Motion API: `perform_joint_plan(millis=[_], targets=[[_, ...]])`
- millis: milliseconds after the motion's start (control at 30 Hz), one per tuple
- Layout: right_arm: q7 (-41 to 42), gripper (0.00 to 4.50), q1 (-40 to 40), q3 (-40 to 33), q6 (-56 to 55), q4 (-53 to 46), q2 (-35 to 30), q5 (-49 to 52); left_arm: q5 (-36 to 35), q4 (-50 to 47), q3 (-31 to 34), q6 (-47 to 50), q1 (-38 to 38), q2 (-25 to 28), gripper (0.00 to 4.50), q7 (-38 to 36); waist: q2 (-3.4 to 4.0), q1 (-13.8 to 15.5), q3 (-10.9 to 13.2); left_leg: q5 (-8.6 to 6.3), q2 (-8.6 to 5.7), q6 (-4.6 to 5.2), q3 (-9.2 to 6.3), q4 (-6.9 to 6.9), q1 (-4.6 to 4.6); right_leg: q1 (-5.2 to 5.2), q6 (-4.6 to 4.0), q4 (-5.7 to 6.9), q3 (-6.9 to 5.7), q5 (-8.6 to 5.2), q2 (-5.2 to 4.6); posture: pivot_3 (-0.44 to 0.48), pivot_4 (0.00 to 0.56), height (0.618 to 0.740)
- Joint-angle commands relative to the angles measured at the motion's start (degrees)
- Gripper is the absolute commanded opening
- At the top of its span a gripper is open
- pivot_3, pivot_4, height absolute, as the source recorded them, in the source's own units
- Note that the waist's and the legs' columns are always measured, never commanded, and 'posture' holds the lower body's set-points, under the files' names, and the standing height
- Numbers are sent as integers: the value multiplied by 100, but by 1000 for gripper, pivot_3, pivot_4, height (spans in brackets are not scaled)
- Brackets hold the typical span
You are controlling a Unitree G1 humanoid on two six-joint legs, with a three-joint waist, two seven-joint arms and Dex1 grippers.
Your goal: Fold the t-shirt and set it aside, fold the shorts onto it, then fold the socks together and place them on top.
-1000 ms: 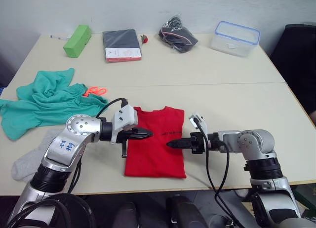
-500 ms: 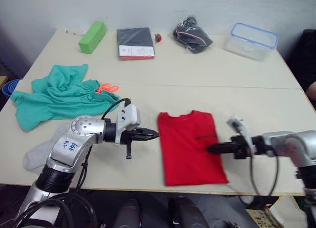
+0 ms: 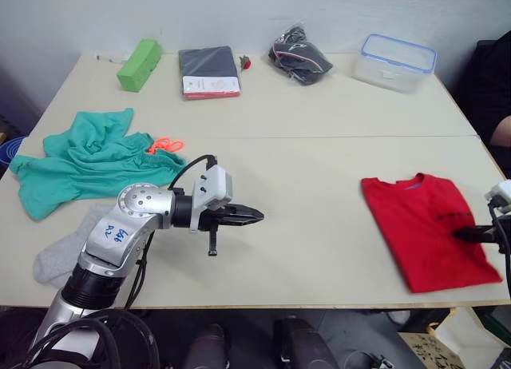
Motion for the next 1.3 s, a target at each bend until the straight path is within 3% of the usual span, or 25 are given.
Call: perform_joint_plan(millis=[33, 233, 467, 500, 600, 700, 767, 900, 1033, 1167, 1300], targets=[[-321, 20, -404, -50, -577, 601, 152, -431, -30, -58, 38, -82, -68, 4, 0, -33, 0, -18, 0, 0, 4, -1, 3, 0, 0, -1, -1, 0, 3, 0, 3, 0, 150, 740], [18, 1726, -513, -339, -616, 883, 31, -492, -36, -101, 108, -62, -20, 50, 0, 24, 2, -16, 0, 0, 7, -2, 14, 0, 1, -6, -1, 7, 11, 1, 3, 0, 150, 740], [-1199, 4328, -1107, -1420, -873, 1411, -351, -178, -95, -228, 327, 37, 164, 98, 0, 267, 16, -26, -1, 0, 5, -2, 29, 0, 6, -10, -1, 13, 23, 1, 2, 0, 150, 740], [-1300, 4470, -1230, -1612, -994, 1489, -332, -79, -99, -236, 379, 58, 190, 93, 0, 329, 15, -51, 0, 0, 6, -2, 31, 0, 8, -9, -1, 15, 26, 1, 4, 0, 150, 740], [-1101, 4470, -1662, -2002, -1080, 1399, -59, 226, -91, -173, 615, 112, 219, 40, 0, 624, 14, -96, 0, -1, 11, -6, 38, -1, 16, -5, -1, 16, 32, 1, 13, 0, 150, 740], [-406, 4470, -1830, -2024, -761, 536, 520, 581, -119, -158, 855, 230, 249, -18, 0, 940, 12, -149, 2, -3, 19, -9, 60, -4, 30, -6, 0, 23, 56, 1, 25, 0, 150, 740], [-143, 4470, -1619, -1963, -283, -570, 937, 921, -116, -220, 958, 275, 346, 47, 0, 1016, 13, -169, 1, -4, 24, -12, 64, -3, 31, -8, 2, 29, 64, 3, 31, 0, 150, 740], [-3, 4470, -841, -1558, 964, -3950, 1936, 2056, -17, -554, 1280, 336, 892, 368, 0, 1193, 14, -166, 1, -8, 36, -23, 62, -5, 18, -30, 3, 47, 64, 3, 34, 0, 150, 740], [-143, 4470, -483, -1055, 1385, -5886, 2646, 2684, -47, -1123, 1780, 546, 1621, 561, 0, 1566, 13, -94, 2, -12, 33, -23, 52, -2, 3, -44, 2, 53, 58, 3, 24, 0, 150, 740], [-283, 4470, -294, -572, 1256, -6581, 3131, 2683, -49, -1844, 2310, 826, 2556, 600, 0, 1967, -4, -18, -6, -25, 21, -1, 39, 12, 2, -26, 3, 37, 41, 3, 1, 0, 150, 740], [-67, 4470, -185, -333, 1297, -6719, 3176, 2781, 385, -2120, 2643, 870, 3327, 777, 0, 2300, -18, 25, -10, -31, 12, 9, 27, 11, 4, -14, 4, 21, 25, 4, -14, 0, 150, 740]])
